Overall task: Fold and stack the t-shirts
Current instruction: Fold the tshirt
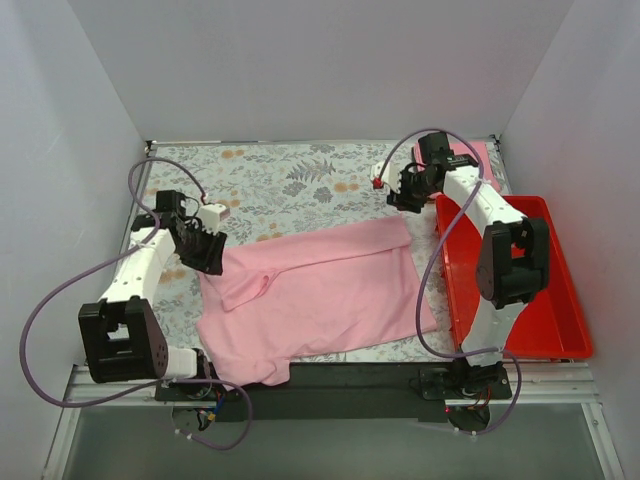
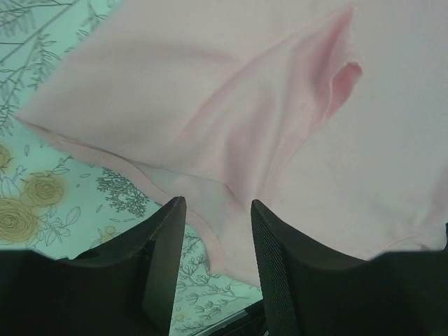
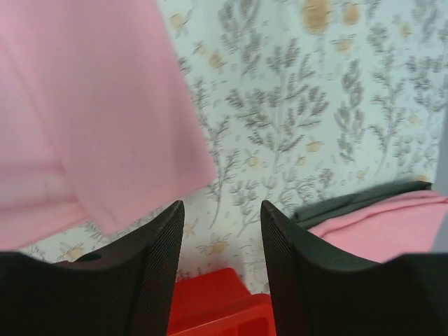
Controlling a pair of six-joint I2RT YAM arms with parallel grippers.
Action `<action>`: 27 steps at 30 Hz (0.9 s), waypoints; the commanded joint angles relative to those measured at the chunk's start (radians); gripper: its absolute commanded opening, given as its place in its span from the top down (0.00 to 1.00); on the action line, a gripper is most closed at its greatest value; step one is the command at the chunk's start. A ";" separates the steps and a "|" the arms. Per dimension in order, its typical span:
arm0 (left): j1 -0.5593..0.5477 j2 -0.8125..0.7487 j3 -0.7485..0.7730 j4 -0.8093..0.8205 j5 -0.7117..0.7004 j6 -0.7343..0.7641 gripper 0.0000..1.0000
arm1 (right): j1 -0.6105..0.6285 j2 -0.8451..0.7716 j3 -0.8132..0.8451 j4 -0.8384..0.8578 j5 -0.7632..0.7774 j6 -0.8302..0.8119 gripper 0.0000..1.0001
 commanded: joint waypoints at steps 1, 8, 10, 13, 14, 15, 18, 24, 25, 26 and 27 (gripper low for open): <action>0.093 0.073 0.062 0.047 0.058 -0.028 0.59 | -0.001 0.062 0.153 -0.115 -0.063 0.165 0.47; 0.194 0.204 0.117 0.160 0.061 -0.129 0.64 | 0.007 -0.004 0.049 -0.178 -0.103 0.291 0.74; 0.196 0.244 0.136 0.199 0.044 -0.143 0.62 | 0.014 -0.028 0.018 -0.179 -0.075 0.316 0.76; 0.210 0.303 0.172 0.223 0.021 -0.152 0.59 | 0.027 -0.053 -0.043 -0.181 -0.044 0.340 0.79; 0.213 0.316 0.179 0.231 0.012 -0.154 0.58 | 0.034 -0.059 -0.077 -0.176 -0.035 0.347 0.79; 0.219 0.330 0.191 0.234 -0.001 -0.155 0.58 | 0.039 -0.064 -0.087 -0.175 -0.026 0.353 0.80; 0.227 0.376 0.223 0.228 -0.017 -0.160 0.57 | 0.048 -0.045 -0.118 -0.147 0.011 0.402 0.82; 0.227 0.437 0.222 0.213 -0.014 -0.167 0.57 | 0.048 0.005 -0.143 -0.049 0.101 0.483 0.82; 0.227 0.442 0.217 0.213 -0.014 -0.169 0.57 | 0.048 0.010 -0.143 -0.040 0.109 0.485 0.82; 0.227 0.443 0.213 0.219 -0.017 -0.169 0.57 | 0.048 0.013 -0.146 -0.034 0.114 0.486 0.82; 0.227 0.446 0.199 0.225 -0.021 -0.171 0.57 | 0.048 0.022 -0.147 -0.029 0.127 0.488 0.82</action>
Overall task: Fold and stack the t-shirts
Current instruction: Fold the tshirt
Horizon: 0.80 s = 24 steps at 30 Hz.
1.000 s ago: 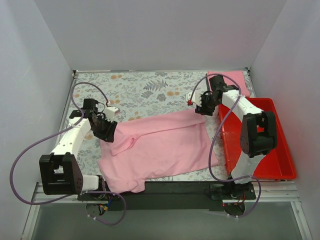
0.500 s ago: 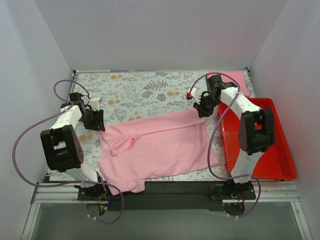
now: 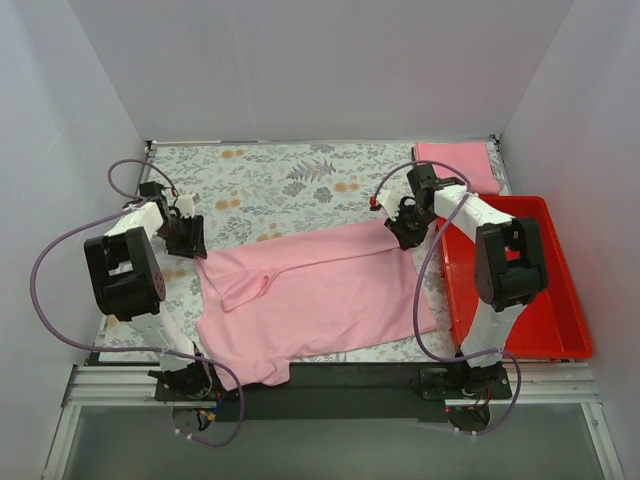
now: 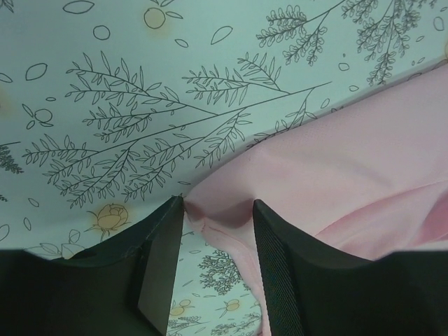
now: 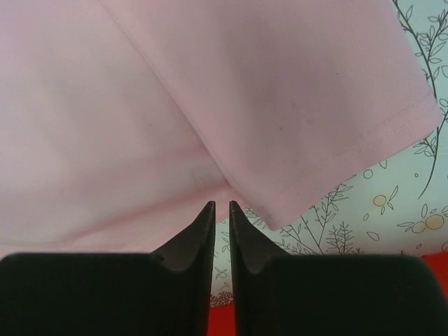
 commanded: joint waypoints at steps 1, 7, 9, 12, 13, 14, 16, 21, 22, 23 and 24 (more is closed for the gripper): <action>0.002 -0.006 -0.011 0.030 -0.020 -0.013 0.57 | -0.001 0.023 -0.014 0.054 0.052 0.042 0.82; 0.002 0.022 -0.011 0.058 -0.037 -0.025 0.65 | 0.003 0.036 -0.060 0.089 0.075 0.050 0.82; 0.002 0.033 -0.005 0.059 -0.040 -0.030 0.71 | 0.003 0.046 -0.081 0.115 0.110 0.056 0.82; 0.004 0.051 0.003 0.061 -0.047 -0.033 0.86 | 0.005 0.055 -0.123 0.172 0.184 0.059 0.82; 0.004 0.054 0.007 0.068 -0.052 -0.033 0.91 | 0.005 0.057 -0.132 0.183 0.204 0.061 0.82; 0.008 0.059 0.009 0.068 -0.057 -0.031 1.00 | 0.003 0.057 -0.140 0.191 0.221 0.061 0.82; 0.011 0.069 0.018 0.071 -0.072 -0.025 1.00 | 0.003 0.056 -0.158 0.210 0.264 0.056 0.83; 0.036 0.111 0.072 0.081 -0.081 -0.015 1.00 | 0.003 0.052 -0.166 0.230 0.314 0.050 0.83; 0.037 0.119 0.081 0.091 -0.089 -0.018 1.00 | 0.005 0.054 -0.163 0.232 0.319 0.050 0.83; 0.037 0.132 0.105 0.096 -0.090 -0.019 1.00 | 0.005 0.055 -0.161 0.234 0.322 0.051 0.83; 0.037 0.142 0.121 0.097 -0.089 -0.019 1.00 | 0.003 0.060 -0.158 0.235 0.321 0.051 0.83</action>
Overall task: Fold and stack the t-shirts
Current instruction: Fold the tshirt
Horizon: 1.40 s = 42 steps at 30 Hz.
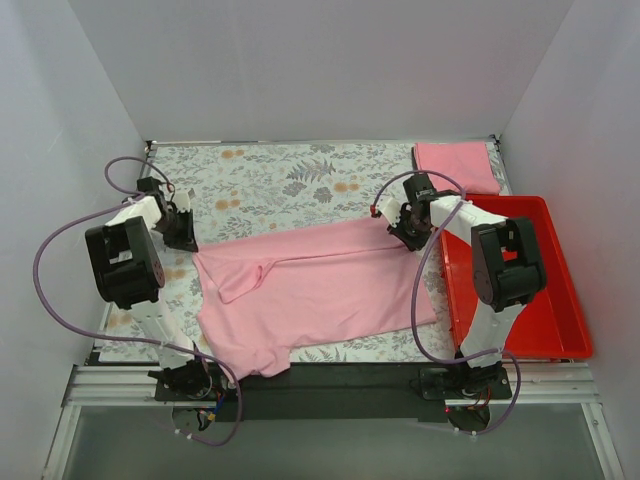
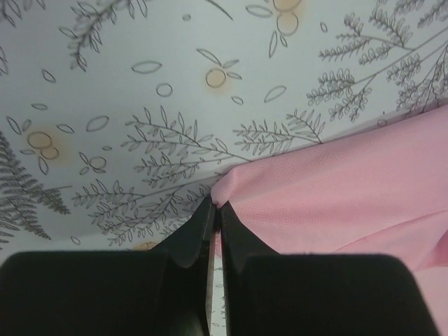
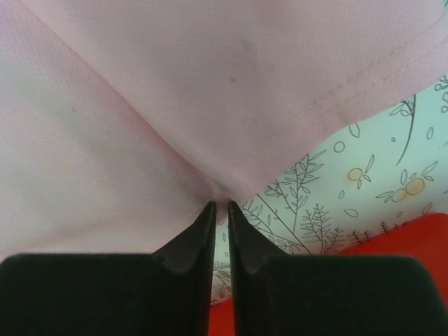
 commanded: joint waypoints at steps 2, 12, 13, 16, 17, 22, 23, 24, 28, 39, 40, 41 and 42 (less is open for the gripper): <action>0.017 0.060 0.084 0.054 -0.053 0.015 1.00 | -0.009 0.051 -0.032 0.037 0.091 -0.010 0.83; 0.012 0.233 0.342 0.013 0.026 -0.022 0.99 | 0.024 0.112 0.184 -0.009 -0.022 0.071 0.78; 0.009 0.252 0.416 -0.002 0.037 -0.027 0.97 | 0.025 0.123 0.220 -0.023 -0.031 0.078 0.78; 0.006 0.313 0.538 -0.048 0.078 -0.048 0.84 | 0.025 0.149 0.341 -0.066 -0.047 0.094 0.76; 0.006 0.330 0.637 -0.080 0.094 -0.047 0.80 | 0.025 0.142 0.367 -0.076 -0.051 0.092 0.76; 0.005 0.251 0.684 -0.137 0.157 -0.010 0.64 | 0.025 0.063 0.433 -0.129 -0.212 0.106 0.69; -0.004 0.216 0.667 -0.143 0.164 -0.011 0.64 | 0.025 0.056 0.441 -0.127 -0.229 0.124 0.69; -0.011 0.197 0.613 -0.153 0.178 -0.010 0.64 | 0.027 0.065 0.456 -0.130 -0.247 0.144 0.69; -0.063 0.107 0.416 -0.142 0.194 -0.005 0.65 | 0.046 0.163 0.540 -0.129 -0.217 0.201 0.74; -0.247 -0.027 0.163 -0.105 0.250 -0.031 0.65 | 0.060 0.301 0.585 -0.127 -0.169 0.243 0.76; -0.254 -0.021 0.166 -0.102 0.250 -0.036 0.64 | 0.060 0.309 0.587 -0.124 -0.160 0.247 0.76; -0.267 -0.004 0.178 -0.102 0.255 -0.042 0.64 | 0.060 0.325 0.590 -0.122 -0.151 0.250 0.76; -0.271 0.002 0.184 -0.104 0.264 -0.043 0.64 | 0.059 0.333 0.593 -0.124 -0.136 0.252 0.76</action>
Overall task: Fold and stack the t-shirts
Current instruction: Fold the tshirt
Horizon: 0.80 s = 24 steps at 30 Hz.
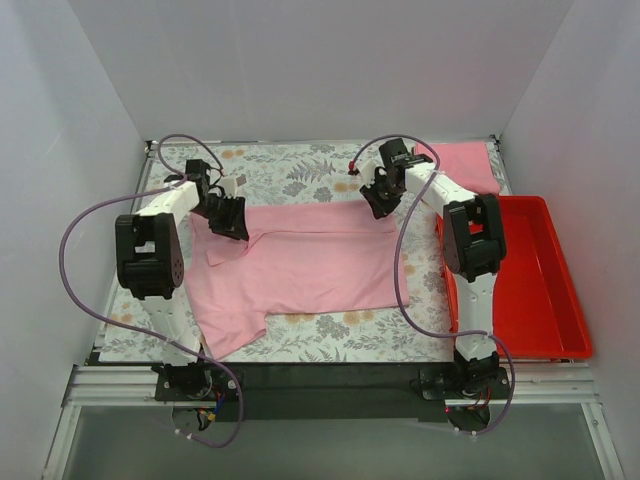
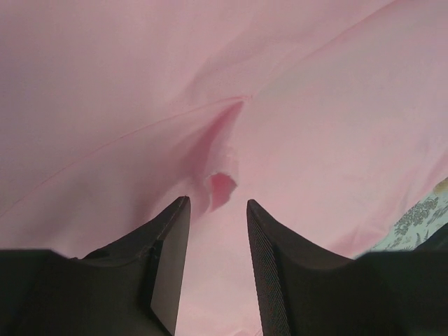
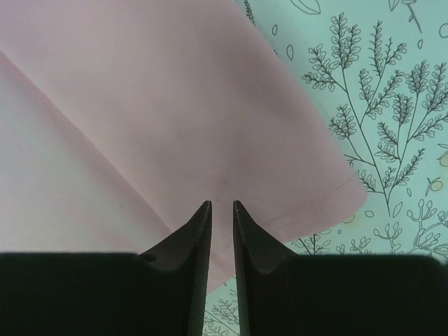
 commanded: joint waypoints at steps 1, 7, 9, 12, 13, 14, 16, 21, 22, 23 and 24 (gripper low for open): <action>-0.009 -0.045 0.024 0.021 0.056 -0.017 0.63 | 0.002 0.018 0.032 -0.005 0.033 0.027 0.76; -0.074 0.004 0.047 0.025 0.048 -0.023 0.58 | 0.002 0.032 0.036 -0.002 0.037 0.025 0.76; -0.087 0.018 0.045 0.031 0.045 -0.028 0.57 | 0.002 0.031 0.039 -0.002 0.037 0.024 0.76; -0.104 0.025 0.045 0.038 0.034 -0.035 0.58 | 0.002 0.031 0.041 -0.002 0.039 0.022 0.76; -0.109 0.027 0.050 0.037 0.030 -0.034 0.60 | 0.002 0.031 0.041 -0.002 0.040 0.022 0.76; -0.115 0.029 0.054 0.031 0.030 -0.031 0.70 | 0.002 0.031 0.041 -0.002 0.042 0.022 0.77; -0.121 0.027 0.070 0.006 0.037 -0.020 0.85 | 0.002 0.029 0.039 -0.002 0.043 0.018 0.77; -0.127 -0.001 0.071 -0.027 0.059 -0.003 1.00 | 0.002 0.026 0.033 -0.002 0.042 0.013 0.77; -0.130 -0.007 0.068 -0.034 0.064 0.005 1.00 | 0.002 0.026 0.033 -0.002 0.042 0.013 0.77; -0.132 -0.013 0.056 -0.037 0.064 0.008 1.00 | 0.002 0.026 0.033 -0.002 0.042 0.013 0.77; -0.134 -0.016 0.050 -0.044 0.062 0.014 1.00 | 0.002 0.026 0.033 -0.002 0.040 0.013 0.77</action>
